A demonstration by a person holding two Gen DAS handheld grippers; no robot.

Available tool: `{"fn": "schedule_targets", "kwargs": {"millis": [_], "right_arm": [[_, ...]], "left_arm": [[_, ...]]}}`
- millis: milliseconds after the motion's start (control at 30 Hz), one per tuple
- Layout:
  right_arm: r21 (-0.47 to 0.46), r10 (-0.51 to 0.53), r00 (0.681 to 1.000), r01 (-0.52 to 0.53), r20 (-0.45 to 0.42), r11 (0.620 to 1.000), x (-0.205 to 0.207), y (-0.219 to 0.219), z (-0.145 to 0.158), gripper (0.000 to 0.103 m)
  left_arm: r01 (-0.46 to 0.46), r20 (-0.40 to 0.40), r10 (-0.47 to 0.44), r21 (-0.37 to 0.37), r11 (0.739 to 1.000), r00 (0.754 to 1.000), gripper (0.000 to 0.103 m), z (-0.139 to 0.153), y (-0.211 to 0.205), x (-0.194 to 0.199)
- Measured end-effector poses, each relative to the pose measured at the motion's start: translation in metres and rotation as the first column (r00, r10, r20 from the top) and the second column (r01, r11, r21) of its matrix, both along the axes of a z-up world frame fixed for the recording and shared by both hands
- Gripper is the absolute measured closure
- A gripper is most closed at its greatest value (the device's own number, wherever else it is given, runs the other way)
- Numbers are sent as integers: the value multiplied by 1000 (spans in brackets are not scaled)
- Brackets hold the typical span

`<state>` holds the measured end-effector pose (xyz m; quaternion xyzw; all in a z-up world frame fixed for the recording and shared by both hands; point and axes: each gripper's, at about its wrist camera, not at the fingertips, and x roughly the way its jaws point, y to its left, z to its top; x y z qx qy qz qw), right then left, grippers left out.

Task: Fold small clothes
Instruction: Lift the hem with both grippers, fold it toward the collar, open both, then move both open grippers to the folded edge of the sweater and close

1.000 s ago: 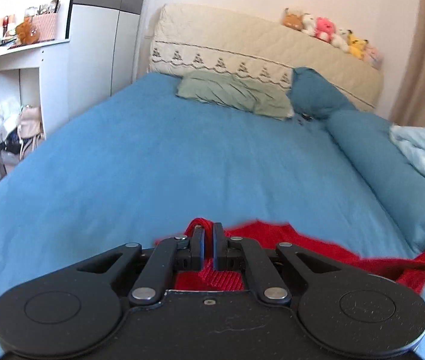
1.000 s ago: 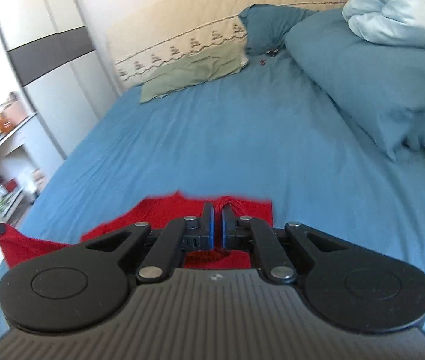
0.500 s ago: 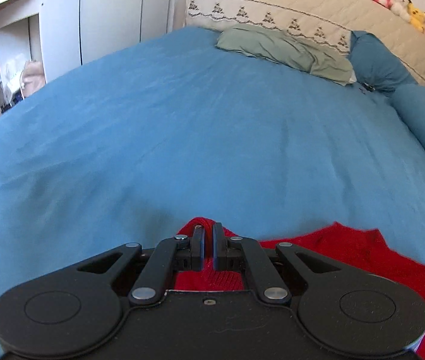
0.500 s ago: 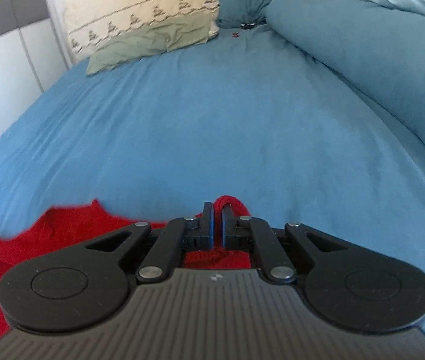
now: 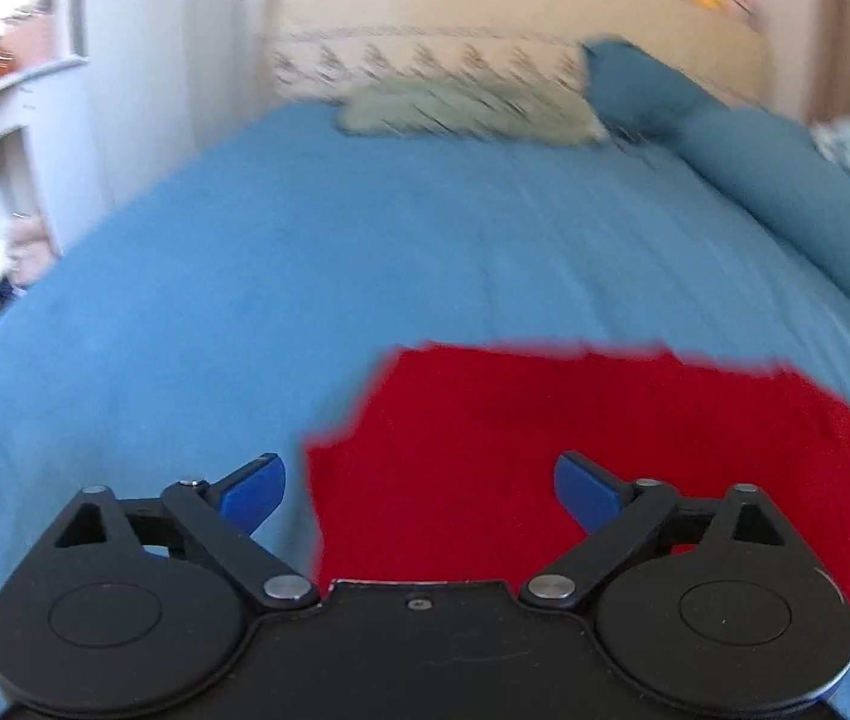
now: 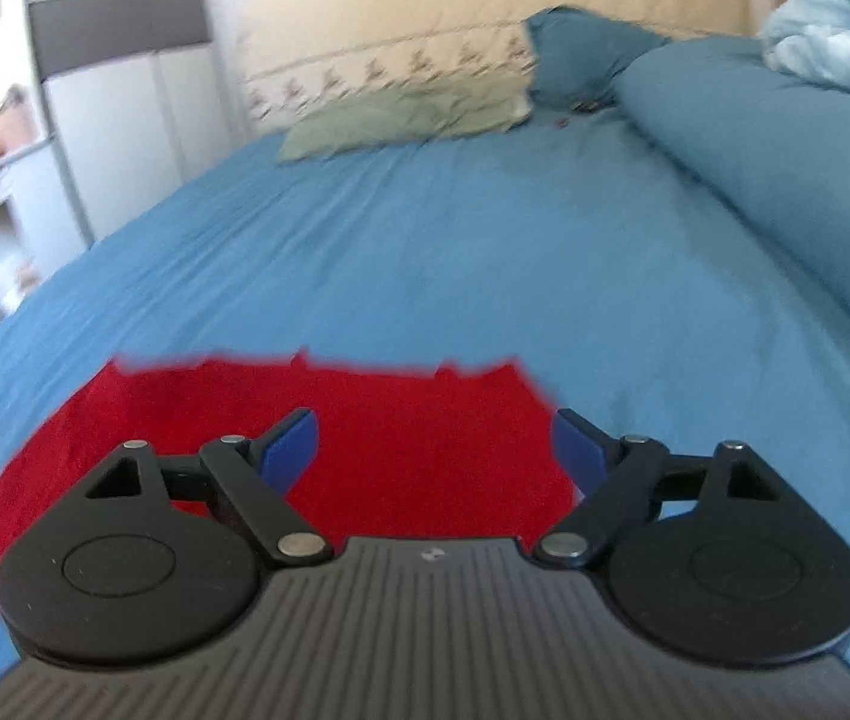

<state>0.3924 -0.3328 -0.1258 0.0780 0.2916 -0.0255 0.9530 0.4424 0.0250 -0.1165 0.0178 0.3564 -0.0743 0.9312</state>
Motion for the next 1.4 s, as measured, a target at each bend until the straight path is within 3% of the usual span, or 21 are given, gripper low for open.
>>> {"fn": "schedule_targets", "kwargs": {"millis": [200, 300, 367, 467, 600, 767, 933, 1033, 1100, 1200, 1400], "right_arm": [[22, 17, 994, -14, -111, 1000, -22, 19, -40, 3], [19, -13, 985, 16, -170, 1000, -29, 20, -60, 3], [24, -23, 987, 28, -161, 999, -26, 19, -66, 3], [32, -28, 988, 34, -153, 999, -29, 17, -64, 3], [23, -21, 993, 24, -116, 999, -43, 13, -41, 3], [46, -51, 987, 58, -155, 997, -70, -6, -24, 3], [73, -82, 974, 99, -213, 992, -88, -24, -36, 3], [165, -76, 966, 119, -246, 979, -91, -31, -51, 6], [178, -77, 965, 124, -250, 976, -91, -29, -59, 7], [162, -97, 972, 134, -214, 978, -88, -22, -65, 14], [181, -113, 976, 147, -187, 972, -70, -14, -69, 43]], "left_arm": [[42, -116, -39, 20, 999, 992, 4, -47, -6, -26], [8, -177, -3, 23, 1000, 984, 4, -66, -5, -32], [-9, -177, 11, 12, 1000, 984, 4, -70, -10, -33], [-6, -163, 12, 38, 999, 987, 4, -62, -17, -35], [13, -111, -14, -12, 1000, 994, 3, -39, -24, -45], [94, -53, -93, 5, 996, 994, 1, -15, -51, -62], [131, -61, -131, -2, 991, 990, 1, -21, -76, -65], [137, -78, -137, -5, 991, 988, 1, -28, -87, -63], [140, -87, -140, -8, 990, 986, 1, -33, -93, -61], [143, -99, -143, -13, 990, 985, 1, -40, -103, -54], [147, -128, -147, -14, 989, 981, 1, -52, -124, -34]]}}
